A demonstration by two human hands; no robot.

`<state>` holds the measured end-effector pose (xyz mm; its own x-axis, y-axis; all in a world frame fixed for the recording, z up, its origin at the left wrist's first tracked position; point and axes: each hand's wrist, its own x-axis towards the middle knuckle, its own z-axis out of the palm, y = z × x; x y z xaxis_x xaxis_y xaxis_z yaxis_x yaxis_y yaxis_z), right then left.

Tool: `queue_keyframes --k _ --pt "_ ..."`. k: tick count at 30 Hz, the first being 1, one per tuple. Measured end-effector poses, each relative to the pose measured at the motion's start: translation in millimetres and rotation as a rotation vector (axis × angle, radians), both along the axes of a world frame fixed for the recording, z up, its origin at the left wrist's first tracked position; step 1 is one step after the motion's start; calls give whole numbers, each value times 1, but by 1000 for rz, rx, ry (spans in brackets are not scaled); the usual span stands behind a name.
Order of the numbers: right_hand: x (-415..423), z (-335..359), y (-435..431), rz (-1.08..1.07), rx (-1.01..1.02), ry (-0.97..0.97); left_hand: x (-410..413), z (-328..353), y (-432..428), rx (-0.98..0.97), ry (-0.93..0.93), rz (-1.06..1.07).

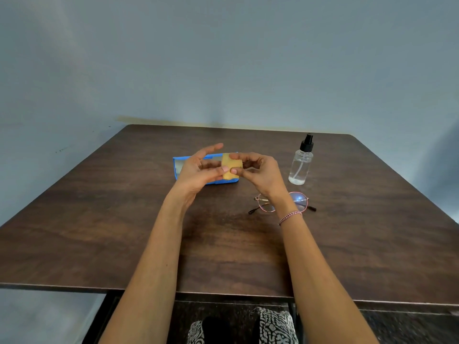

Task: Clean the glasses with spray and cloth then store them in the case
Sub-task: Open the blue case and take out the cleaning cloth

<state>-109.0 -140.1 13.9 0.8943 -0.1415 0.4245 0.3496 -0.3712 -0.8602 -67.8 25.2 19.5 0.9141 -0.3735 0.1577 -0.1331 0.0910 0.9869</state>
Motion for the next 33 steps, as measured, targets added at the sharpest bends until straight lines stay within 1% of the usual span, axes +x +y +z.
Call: queue_keyframes --k 4,9,10,12,13,15,17,19,22,24,28,31,33 --pt "0 -3 6 19 -30 49 -2 -7 5 83 -144 74" --pt "-5 -6 13 -66 -334 20 -9 -19 12 290 -311 230" --pt "-7 -7 15 -72 -348 6 -10 -21 14 306 -335 244" --pt "-11 -10 17 -80 -316 -17 -13 -23 19 313 -359 278" --pt "-13 -11 18 -79 -276 -14 -14 -23 20 304 -347 306" --pt "-17 -12 19 -75 -186 26 -17 -23 21 222 -238 313" --pt "-20 -13 20 -53 -137 79 -21 -24 21 111 -74 245" --pt "-22 -13 22 -32 -109 118 -25 -24 23 85 3 175" --pt "-25 -15 24 -34 -72 146 -28 -26 28 118 25 137" --pt "-25 -18 25 -42 -138 164 -28 -28 29 197 16 156" --pt "-27 -19 30 -21 -310 220 -26 -33 29 424 -106 200" --pt "-28 -20 31 -14 -325 231 -25 -34 29 493 -161 202" --pt "-27 -21 32 -25 -335 252 -25 -34 28 526 -162 196"
